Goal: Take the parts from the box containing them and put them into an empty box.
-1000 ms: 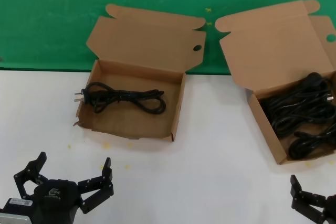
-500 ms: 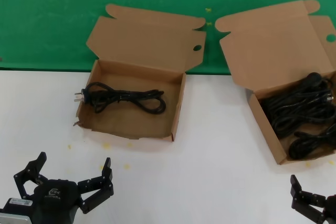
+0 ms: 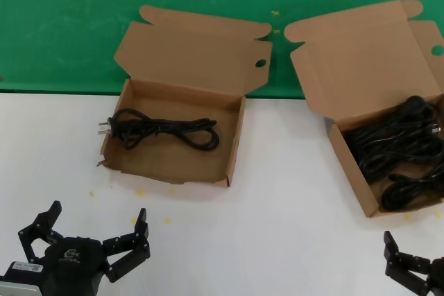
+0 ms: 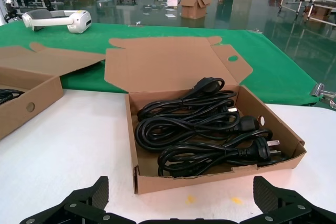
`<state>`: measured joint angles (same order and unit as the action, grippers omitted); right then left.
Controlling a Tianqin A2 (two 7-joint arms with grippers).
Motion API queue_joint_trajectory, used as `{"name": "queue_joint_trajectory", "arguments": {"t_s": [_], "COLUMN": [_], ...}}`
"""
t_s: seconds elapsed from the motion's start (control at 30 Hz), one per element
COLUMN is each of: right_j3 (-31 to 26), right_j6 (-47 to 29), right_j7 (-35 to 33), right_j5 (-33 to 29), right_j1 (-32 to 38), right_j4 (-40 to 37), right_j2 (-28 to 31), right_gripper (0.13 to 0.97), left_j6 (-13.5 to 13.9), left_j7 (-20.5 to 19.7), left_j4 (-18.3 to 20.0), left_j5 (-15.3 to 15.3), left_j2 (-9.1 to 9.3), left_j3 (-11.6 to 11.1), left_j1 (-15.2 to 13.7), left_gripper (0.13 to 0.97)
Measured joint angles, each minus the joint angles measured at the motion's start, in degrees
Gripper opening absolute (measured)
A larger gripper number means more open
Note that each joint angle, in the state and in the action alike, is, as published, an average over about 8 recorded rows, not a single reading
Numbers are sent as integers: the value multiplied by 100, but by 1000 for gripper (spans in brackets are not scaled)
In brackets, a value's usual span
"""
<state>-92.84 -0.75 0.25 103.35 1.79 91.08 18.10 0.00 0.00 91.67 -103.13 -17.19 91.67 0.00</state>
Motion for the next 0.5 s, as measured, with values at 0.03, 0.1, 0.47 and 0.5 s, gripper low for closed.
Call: {"name": "queue_joint_trajectory", "arguments": {"t_s": [0.03, 0.1, 0.47, 0.5], "right_j3": [0, 0, 0, 0], "right_j6": [0, 0, 0, 0], "right_j7": [0, 0, 0, 0], "right_j5": [0, 0, 0, 0], "right_j1": [0, 0, 0, 0], "right_j4": [0, 0, 0, 0], "right_j2": [0, 0, 0, 0], "right_gripper": [966, 966, 966, 966], "left_j6": [0, 0, 0, 0], "left_j7": [0, 0, 0, 0], "left_j4": [0, 0, 0, 0], "left_j5": [0, 0, 0, 0], "left_j2": [0, 0, 0, 0], "left_j3": [0, 0, 0, 0], "left_j1": [0, 0, 0, 0], "left_gripper": [966, 966, 966, 966]}}
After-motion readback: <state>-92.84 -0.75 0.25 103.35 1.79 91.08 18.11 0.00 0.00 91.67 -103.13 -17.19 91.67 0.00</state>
